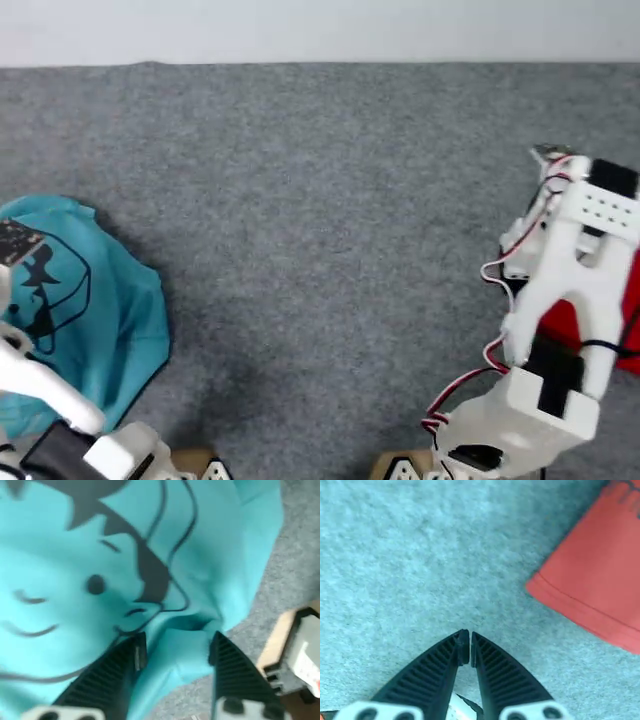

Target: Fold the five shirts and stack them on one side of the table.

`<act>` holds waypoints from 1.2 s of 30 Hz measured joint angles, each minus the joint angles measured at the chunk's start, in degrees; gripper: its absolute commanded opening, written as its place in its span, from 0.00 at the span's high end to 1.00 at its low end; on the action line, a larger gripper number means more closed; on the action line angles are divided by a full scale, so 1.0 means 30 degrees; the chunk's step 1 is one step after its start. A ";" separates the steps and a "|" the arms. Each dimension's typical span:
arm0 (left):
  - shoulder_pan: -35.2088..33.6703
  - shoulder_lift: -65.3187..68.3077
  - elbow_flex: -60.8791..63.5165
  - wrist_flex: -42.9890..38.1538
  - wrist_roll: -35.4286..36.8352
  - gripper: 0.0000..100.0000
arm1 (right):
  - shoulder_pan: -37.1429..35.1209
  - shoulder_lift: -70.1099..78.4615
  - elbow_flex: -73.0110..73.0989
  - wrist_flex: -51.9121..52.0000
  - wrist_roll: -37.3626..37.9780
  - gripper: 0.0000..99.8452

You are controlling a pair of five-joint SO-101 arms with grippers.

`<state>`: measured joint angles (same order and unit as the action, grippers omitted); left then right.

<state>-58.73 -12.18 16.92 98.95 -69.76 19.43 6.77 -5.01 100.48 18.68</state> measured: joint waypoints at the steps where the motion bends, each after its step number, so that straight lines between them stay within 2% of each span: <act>1: 0.0000 0.0000 0.0410 0.0000 -0.0264 0.92 | -0.0264 0.0000 0.0000 0.0000 -0.0147 0.99; 3: 0.0029 0.0000 0.0996 0.0000 -0.0645 1.00 | -0.0762 0.0000 0.0000 0.0000 -0.0264 0.99; 9: 0.1201 0.0000 0.0381 0.0029 -0.0703 1.00 | -0.0996 0.0000 0.0000 0.0000 -0.0498 0.99; 12: 0.2051 0.0000 -0.1700 0.0029 0.1348 1.00 | -0.0996 0.0000 0.0000 0.0000 -0.0498 0.99; 16: 0.3927 0.0000 -0.6066 0.0059 0.6095 1.00 | -0.0996 0.0000 0.0000 0.0000 -0.0498 0.99; 21: 0.7971 0.0000 -1.2337 0.0088 1.2454 1.00 | -0.0996 0.0000 0.0000 0.0029 -0.0498 0.99; 25: 1.2190 0.0000 -1.5883 -0.0498 1.6147 1.00 | -0.0996 0.0000 0.0000 0.0029 -0.0498 0.99; 30: 1.7377 0.0000 -1.7172 -0.2960 1.8960 1.00 | -0.0996 0.0000 0.0000 0.0029 -0.0498 0.99; 36: 2.2711 0.0000 -1.7553 -0.5333 2.0777 1.00 | -0.0996 0.0000 0.0469 0.0029 -0.0498 0.99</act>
<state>9.41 -12.18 -35.74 82.95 -7.43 16.44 6.77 -3.60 100.57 17.19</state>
